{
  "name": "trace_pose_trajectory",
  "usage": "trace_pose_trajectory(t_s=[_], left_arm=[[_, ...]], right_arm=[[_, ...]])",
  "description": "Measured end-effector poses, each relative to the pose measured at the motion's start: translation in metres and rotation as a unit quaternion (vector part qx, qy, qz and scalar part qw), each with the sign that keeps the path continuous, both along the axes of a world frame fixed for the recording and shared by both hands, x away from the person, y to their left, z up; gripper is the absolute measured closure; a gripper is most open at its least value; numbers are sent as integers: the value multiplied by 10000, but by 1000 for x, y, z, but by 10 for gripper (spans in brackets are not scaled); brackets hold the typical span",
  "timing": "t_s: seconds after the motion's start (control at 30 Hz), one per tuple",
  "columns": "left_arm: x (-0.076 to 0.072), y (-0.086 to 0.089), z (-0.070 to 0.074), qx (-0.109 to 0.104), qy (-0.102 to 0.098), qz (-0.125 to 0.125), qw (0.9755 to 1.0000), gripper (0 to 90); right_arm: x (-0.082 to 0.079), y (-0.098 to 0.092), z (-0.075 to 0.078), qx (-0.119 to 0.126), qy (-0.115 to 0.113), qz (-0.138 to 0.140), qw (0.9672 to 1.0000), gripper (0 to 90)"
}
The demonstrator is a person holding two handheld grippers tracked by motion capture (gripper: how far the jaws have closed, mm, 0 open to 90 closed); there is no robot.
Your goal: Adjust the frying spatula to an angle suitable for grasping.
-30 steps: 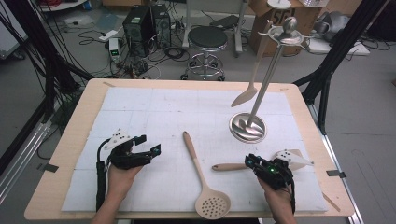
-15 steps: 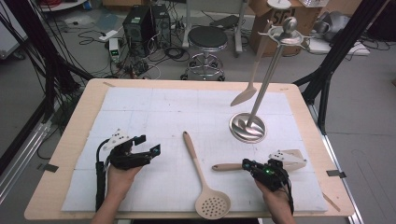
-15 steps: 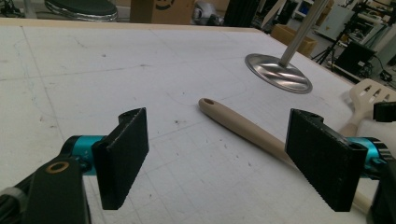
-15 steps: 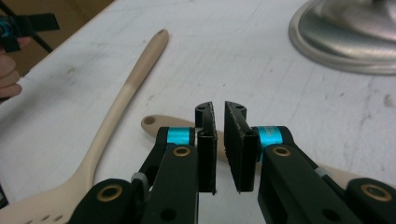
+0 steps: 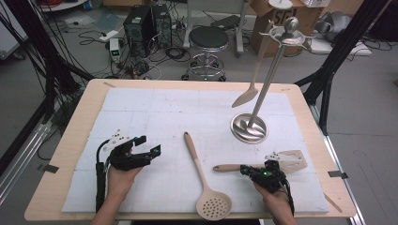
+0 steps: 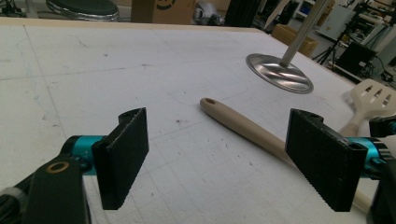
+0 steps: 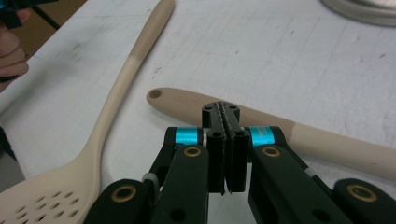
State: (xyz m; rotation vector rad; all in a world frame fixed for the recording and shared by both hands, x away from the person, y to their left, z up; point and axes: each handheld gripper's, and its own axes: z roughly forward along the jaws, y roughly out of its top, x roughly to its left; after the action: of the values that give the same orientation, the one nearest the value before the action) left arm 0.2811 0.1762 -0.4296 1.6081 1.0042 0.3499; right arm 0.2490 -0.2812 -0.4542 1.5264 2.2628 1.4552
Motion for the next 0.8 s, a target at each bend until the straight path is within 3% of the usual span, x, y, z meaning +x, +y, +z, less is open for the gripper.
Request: trace_pose_trajectory(t_s=[0.43,0.6,0.8], left_arm=[[0,1,0,-5,-12,15,10000,222],[0,1,0,-11,6,2,10000,222],[0,-1,0,-12,-14,8,10000,222]], right_arm=[[5,7,-10,-217,534,282,9979,898],[11,4,-12,-60,719,329,9968,900],[16,5,-12,-35,661,340,9972,900]])
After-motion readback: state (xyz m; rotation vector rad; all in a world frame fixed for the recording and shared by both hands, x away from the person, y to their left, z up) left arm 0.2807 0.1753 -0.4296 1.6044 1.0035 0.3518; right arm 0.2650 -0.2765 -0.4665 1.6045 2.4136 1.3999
